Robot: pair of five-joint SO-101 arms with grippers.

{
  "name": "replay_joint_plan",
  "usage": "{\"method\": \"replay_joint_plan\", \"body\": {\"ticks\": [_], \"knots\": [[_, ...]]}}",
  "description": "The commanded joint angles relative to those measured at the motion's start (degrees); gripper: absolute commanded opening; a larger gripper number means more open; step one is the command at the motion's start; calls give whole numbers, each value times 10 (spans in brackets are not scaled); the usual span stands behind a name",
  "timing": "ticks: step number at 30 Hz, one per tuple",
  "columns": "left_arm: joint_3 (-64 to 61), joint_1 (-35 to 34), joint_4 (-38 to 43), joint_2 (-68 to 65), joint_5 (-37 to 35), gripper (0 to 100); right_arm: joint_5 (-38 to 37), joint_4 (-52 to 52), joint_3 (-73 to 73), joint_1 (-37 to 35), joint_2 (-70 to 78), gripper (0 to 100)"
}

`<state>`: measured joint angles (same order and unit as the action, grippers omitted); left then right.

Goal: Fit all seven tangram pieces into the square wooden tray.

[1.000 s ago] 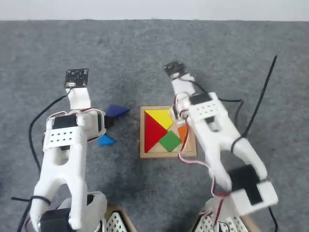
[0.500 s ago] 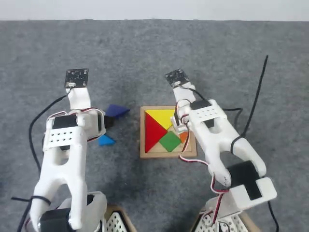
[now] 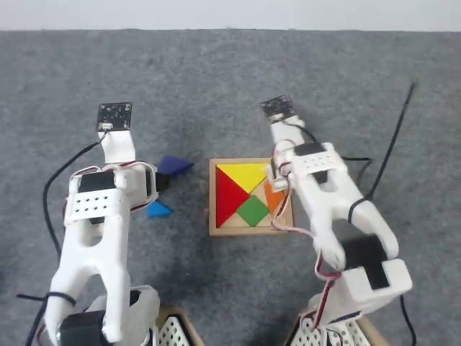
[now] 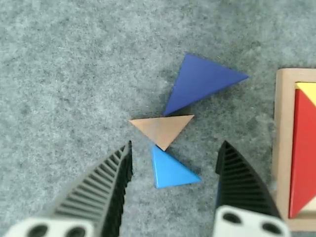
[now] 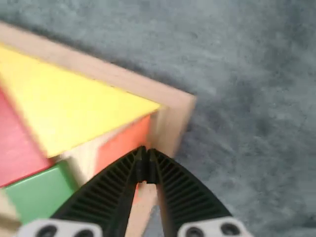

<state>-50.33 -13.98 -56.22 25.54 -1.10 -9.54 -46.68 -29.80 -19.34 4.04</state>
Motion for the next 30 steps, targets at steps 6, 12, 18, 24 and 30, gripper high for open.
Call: {"method": "replay_joint_plan", "body": {"ticks": [6,12,18,24,30], "knots": [[5,-4,13,22,5,258,25,-11,-43,-82,-159,9],[5,-4,13,22,5,258,25,-8,-70,-87,-111,9],[5,-4,11,22,5,258,25,7,-59,-81,-25,9],[5,-4,11,23,5,258,18,3,-5,-26,15,9],[5,-4,11,23,5,258,-4,2,55,15,32,8]]}}
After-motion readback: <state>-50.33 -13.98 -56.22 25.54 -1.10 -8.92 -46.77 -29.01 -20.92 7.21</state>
